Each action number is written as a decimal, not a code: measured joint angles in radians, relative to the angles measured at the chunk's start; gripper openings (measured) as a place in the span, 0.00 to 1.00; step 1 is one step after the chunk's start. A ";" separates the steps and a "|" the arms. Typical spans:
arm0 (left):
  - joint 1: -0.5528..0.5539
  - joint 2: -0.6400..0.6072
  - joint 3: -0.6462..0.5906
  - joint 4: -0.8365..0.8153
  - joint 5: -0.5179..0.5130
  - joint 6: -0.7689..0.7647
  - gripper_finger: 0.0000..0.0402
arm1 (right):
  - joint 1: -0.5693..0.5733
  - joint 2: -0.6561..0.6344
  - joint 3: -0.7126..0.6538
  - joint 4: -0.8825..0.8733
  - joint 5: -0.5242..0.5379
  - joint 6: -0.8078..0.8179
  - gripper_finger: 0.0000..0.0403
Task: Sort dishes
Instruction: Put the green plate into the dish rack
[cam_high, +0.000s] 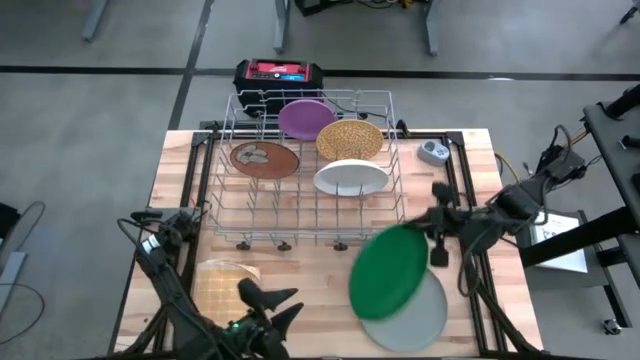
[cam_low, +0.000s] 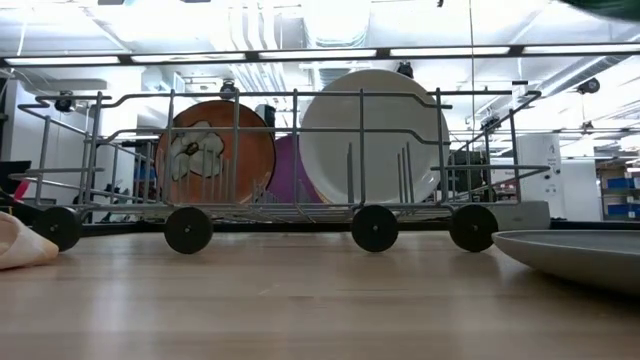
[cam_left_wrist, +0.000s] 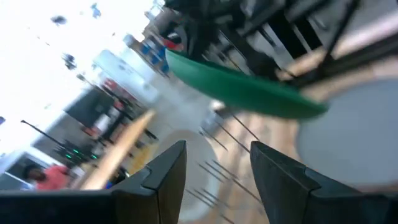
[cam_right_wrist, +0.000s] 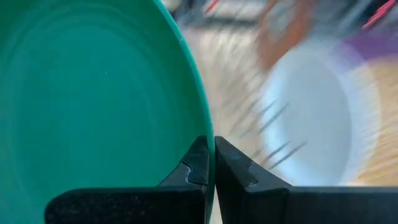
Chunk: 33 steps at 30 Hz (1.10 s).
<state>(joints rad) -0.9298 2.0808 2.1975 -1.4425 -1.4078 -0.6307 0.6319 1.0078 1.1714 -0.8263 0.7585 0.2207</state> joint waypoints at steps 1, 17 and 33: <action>-0.006 -0.008 0.000 -0.001 -0.031 -0.001 0.42 | 0.000 0.009 0.025 0.026 0.045 -0.065 0.00; -0.060 -0.031 -0.013 -0.129 0.161 -0.166 0.42 | -0.292 0.136 0.135 0.859 -0.208 -1.359 0.00; -0.206 -0.033 -0.014 -0.129 -0.051 -0.187 0.42 | -0.800 0.454 0.240 1.193 -1.024 -1.353 0.00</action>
<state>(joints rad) -1.1359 2.0476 2.1834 -1.5713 -1.4590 -0.8177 -0.1677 1.4618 1.4110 0.3670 -0.2658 -1.1321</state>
